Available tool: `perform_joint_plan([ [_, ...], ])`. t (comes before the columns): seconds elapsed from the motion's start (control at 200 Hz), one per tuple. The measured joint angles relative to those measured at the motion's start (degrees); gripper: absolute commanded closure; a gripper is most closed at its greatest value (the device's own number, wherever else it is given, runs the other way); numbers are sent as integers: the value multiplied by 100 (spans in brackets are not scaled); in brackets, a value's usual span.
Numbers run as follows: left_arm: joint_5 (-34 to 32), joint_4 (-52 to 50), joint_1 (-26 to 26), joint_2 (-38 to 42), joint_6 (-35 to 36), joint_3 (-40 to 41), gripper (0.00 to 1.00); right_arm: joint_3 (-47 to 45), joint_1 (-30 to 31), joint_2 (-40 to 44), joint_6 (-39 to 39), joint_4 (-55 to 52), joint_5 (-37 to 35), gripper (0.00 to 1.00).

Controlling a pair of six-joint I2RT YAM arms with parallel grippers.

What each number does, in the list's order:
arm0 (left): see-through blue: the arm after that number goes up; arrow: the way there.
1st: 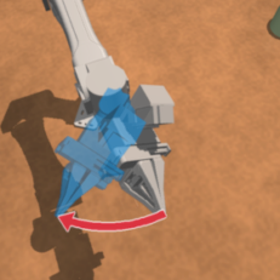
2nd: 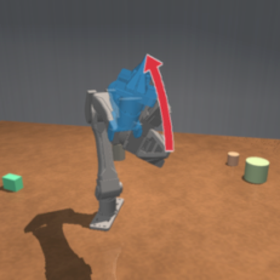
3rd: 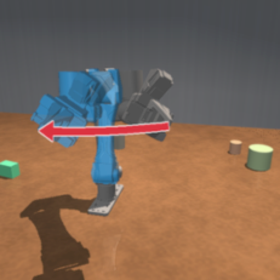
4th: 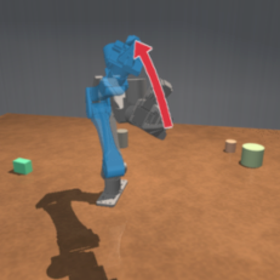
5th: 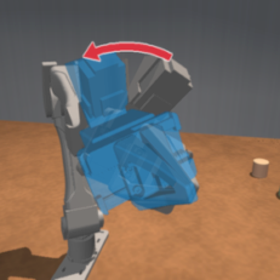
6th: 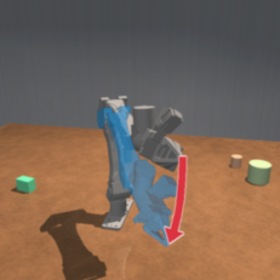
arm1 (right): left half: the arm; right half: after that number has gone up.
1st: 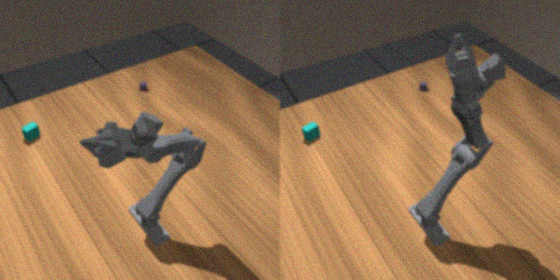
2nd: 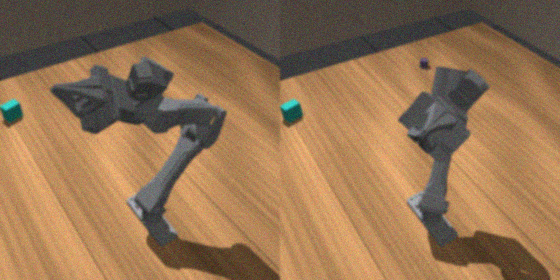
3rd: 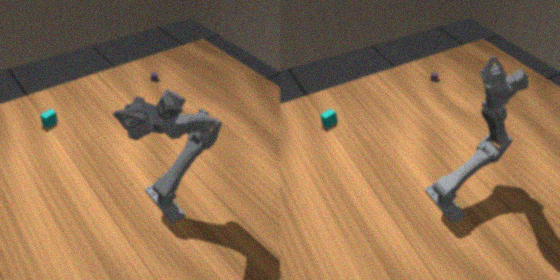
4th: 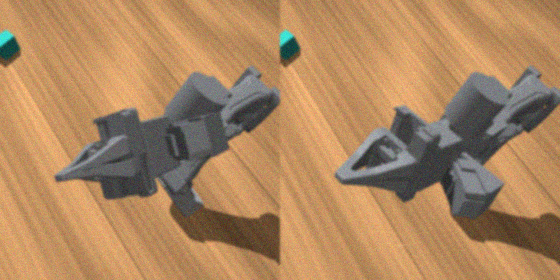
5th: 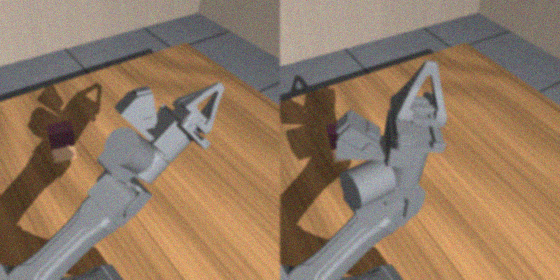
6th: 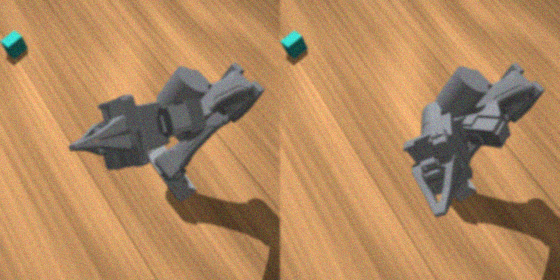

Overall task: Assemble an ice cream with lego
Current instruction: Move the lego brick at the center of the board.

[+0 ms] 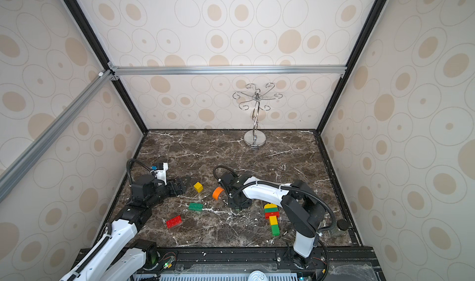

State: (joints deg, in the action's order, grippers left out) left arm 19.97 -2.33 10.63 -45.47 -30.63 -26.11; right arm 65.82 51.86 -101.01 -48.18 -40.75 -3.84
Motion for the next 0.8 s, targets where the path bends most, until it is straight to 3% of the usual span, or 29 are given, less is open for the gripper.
perform_joint_plan([
  [0.145,-13,0,0,0,-2,7,0,39,118,-13,-111,7,-15,87],
  [0.515,-61,-2,0,0,-4,7,0,39,144,-13,-280,9,-83,58],
  [0.8,-83,-4,0,0,-4,7,0,37,146,-13,-348,87,-87,43],
])
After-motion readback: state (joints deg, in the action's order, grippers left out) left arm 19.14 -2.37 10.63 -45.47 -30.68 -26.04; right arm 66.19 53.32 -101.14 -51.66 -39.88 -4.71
